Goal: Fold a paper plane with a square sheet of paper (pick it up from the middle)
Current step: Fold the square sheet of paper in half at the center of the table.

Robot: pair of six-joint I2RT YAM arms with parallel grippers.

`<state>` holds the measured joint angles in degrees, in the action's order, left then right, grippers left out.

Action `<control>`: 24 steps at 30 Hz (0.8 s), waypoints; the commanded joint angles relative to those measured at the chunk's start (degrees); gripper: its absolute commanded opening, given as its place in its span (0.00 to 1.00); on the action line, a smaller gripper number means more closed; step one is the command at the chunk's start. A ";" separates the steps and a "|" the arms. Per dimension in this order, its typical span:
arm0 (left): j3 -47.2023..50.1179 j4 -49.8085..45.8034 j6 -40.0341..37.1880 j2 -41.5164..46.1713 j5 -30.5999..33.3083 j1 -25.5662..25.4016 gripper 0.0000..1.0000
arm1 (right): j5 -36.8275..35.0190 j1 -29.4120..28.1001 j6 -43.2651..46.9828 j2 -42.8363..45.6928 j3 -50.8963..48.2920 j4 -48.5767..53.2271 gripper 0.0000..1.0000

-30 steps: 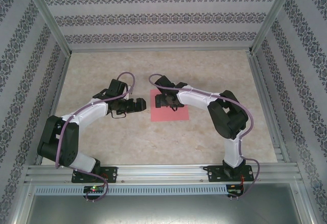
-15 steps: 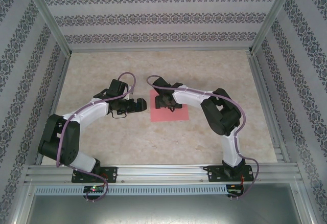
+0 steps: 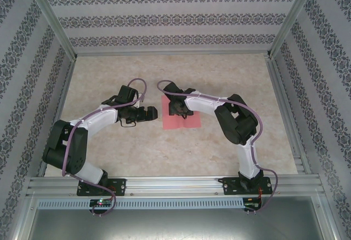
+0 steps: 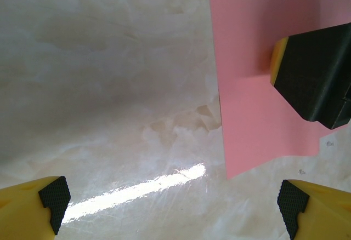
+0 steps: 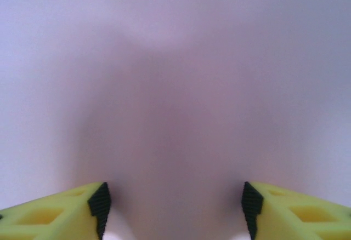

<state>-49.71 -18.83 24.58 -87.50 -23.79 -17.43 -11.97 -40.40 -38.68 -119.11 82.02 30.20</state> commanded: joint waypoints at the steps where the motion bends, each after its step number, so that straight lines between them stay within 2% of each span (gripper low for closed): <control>1: 0.33 0.48 -1.20 -0.33 -0.72 0.90 1.00 | 0.00 -0.91 0.70 -1.13 -0.02 1.55 0.59; 7: -0.73 -0.55 -1.11 0.12 -0.55 0.89 1.00 | 0.35 -1.10 2.35 3.26 0.24 0.66 0.38; 13: -2.34 -2.57 -1.11 1.47 -0.09 0.84 1.00 | 2.47 -1.61 3.95 8.45 1.12 0.40 0.23; 18: -4.49 -5.66 -0.98 3.66 1.29 1.55 1.00 | 6.34 -1.59 3.31 12.59 0.31 -1.06 0.19; 24: -8.20 -10.91 -1.01 9.06 1.50 2.40 1.00 | 20.22 -0.41 -1.90 19.87 -4.90 -12.46 0.18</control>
<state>-55.02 -25.41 24.58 -81.82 -22.87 -15.94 -0.38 -41.36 -37.28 -102.45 79.61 24.08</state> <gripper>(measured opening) 0.999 0.180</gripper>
